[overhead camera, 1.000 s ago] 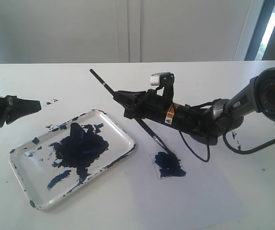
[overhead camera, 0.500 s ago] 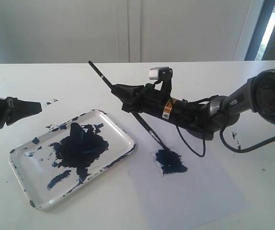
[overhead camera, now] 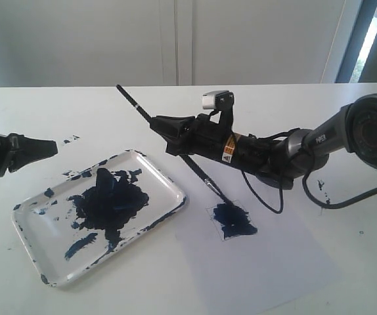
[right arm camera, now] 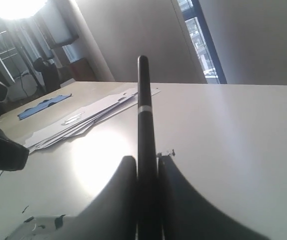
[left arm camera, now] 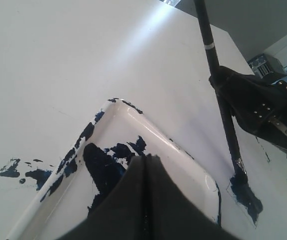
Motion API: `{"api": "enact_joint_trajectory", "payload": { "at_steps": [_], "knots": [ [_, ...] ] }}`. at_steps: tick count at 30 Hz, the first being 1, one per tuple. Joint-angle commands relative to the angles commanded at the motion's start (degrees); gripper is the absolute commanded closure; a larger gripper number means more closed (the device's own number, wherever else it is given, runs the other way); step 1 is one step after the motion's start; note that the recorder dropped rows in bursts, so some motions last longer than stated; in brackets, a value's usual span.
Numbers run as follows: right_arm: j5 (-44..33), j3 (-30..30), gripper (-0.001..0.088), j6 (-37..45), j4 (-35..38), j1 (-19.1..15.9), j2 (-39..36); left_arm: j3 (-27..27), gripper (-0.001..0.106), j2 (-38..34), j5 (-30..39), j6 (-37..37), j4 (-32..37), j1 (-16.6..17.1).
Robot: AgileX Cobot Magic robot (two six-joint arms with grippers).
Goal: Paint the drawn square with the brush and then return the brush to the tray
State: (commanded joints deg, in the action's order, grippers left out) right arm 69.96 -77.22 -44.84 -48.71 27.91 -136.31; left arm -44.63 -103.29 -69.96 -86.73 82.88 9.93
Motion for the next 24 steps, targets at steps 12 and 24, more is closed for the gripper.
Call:
{"api": "enact_joint_trajectory", "payload": {
  "at_steps": [12,24],
  "knots": [
    [0.0,0.0,0.0868,-0.21,-4.54,-2.28,0.71,0.0,0.1,0.0,0.0,0.0,0.32,0.0],
    [0.0,0.0,0.0868,-0.48,-3.61,-1.91,0.71,0.0,0.1,0.0,0.0,0.0,-0.16,0.0]
  ]
}}
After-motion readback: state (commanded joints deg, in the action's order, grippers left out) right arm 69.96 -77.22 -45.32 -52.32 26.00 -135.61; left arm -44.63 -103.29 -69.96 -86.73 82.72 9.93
